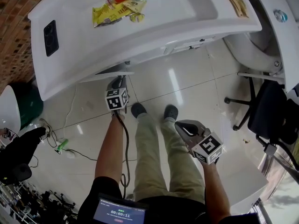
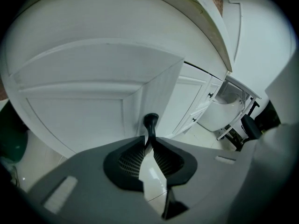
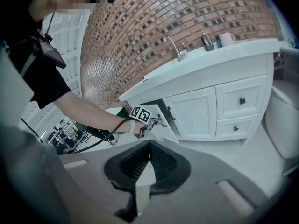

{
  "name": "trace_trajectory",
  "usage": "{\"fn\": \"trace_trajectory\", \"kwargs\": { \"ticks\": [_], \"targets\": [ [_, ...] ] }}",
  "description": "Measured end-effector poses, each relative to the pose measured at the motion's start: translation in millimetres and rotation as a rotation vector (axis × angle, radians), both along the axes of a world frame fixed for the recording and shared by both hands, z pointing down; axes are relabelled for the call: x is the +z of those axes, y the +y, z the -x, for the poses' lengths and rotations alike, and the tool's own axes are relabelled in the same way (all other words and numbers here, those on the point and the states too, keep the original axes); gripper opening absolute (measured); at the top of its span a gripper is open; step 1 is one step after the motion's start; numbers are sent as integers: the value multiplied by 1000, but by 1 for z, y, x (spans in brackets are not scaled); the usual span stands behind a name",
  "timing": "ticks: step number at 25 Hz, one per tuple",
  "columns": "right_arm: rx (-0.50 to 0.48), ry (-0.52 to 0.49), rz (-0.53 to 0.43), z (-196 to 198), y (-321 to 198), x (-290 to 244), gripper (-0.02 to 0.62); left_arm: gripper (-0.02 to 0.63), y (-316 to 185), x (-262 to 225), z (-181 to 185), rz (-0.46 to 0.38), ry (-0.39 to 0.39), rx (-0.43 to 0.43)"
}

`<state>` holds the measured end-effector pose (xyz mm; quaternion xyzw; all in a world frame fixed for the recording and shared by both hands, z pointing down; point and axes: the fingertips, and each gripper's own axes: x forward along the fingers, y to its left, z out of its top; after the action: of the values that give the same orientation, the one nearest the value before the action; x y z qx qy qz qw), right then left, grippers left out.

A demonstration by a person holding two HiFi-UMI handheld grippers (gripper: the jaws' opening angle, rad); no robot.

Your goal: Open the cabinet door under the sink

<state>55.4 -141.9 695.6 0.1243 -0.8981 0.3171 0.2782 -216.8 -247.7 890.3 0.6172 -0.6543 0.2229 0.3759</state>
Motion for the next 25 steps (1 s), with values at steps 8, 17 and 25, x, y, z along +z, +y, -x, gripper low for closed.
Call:
{"fn": "trace_trajectory", "kwargs": {
  "ticks": [8,17,25],
  "targets": [
    [-26,1,-15,-12,0,-9,-8,74,21,-2,-2,2,17,-73],
    [-58,10,-21,-21,-2,-11,-8,78,50,-1,-5,8,41,-129],
    [-114,-6,-29,-5,3,-18,-8,80,84,-1,-7,21,63,-165]
  ]
}}
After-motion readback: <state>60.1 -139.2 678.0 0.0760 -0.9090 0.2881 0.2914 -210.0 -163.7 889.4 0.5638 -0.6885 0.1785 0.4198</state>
